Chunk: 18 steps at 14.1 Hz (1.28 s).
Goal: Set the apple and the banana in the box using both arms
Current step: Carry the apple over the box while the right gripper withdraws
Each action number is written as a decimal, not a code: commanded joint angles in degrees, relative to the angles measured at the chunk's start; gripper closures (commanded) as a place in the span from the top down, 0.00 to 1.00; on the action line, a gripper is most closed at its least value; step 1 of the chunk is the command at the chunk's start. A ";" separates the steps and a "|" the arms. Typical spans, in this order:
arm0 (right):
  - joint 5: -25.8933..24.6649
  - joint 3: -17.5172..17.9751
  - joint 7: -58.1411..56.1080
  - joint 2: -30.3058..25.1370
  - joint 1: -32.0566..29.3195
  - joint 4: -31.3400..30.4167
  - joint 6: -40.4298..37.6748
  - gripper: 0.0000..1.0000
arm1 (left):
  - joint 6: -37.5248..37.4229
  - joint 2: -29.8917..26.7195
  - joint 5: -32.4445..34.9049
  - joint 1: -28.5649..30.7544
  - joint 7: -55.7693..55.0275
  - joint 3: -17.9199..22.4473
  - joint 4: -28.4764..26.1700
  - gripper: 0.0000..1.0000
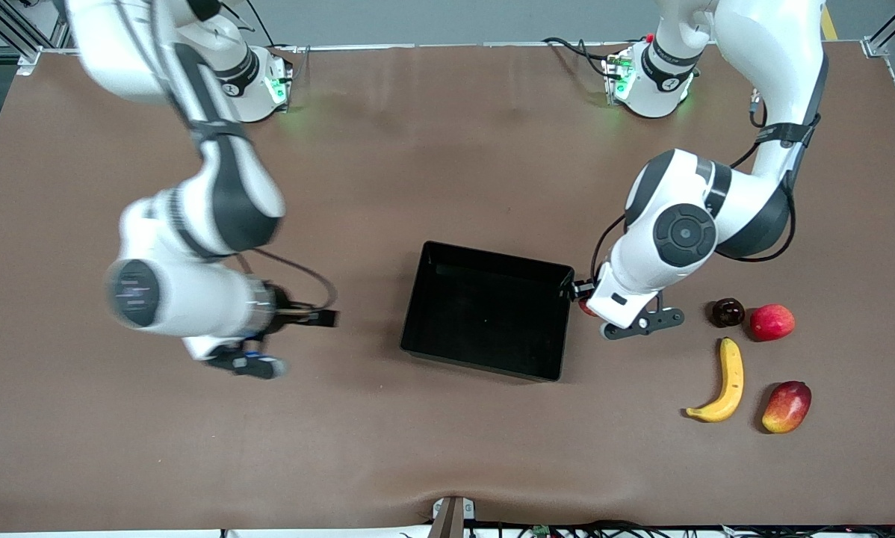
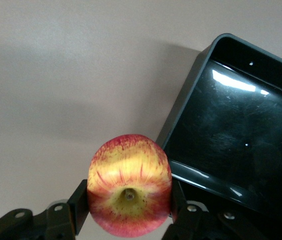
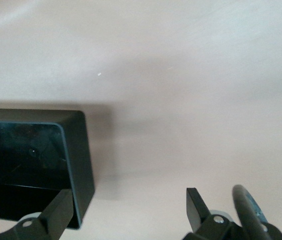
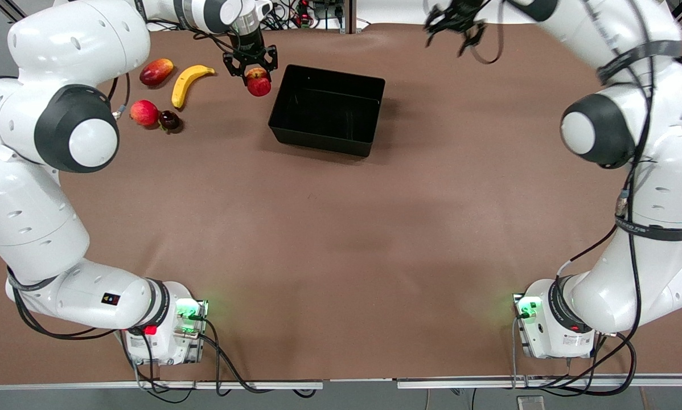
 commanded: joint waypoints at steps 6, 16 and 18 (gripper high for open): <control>-10.36 1.07 -10.03 -13.39 -11.72 -1.75 -12.30 1.00 | 2.85 1.36 0.42 -3.70 -6.51 -0.50 -0.18 0.00; -20.97 0.89 -17.34 -35.35 -16.74 -20.54 -13.38 1.00 | 14.64 11.47 4.45 -10.65 -13.65 -0.32 0.09 0.00; -21.61 1.07 -17.43 -39.83 -16.73 -26.42 -10.49 1.00 | 14.73 13.14 6.74 -10.73 -13.38 -0.41 0.09 0.00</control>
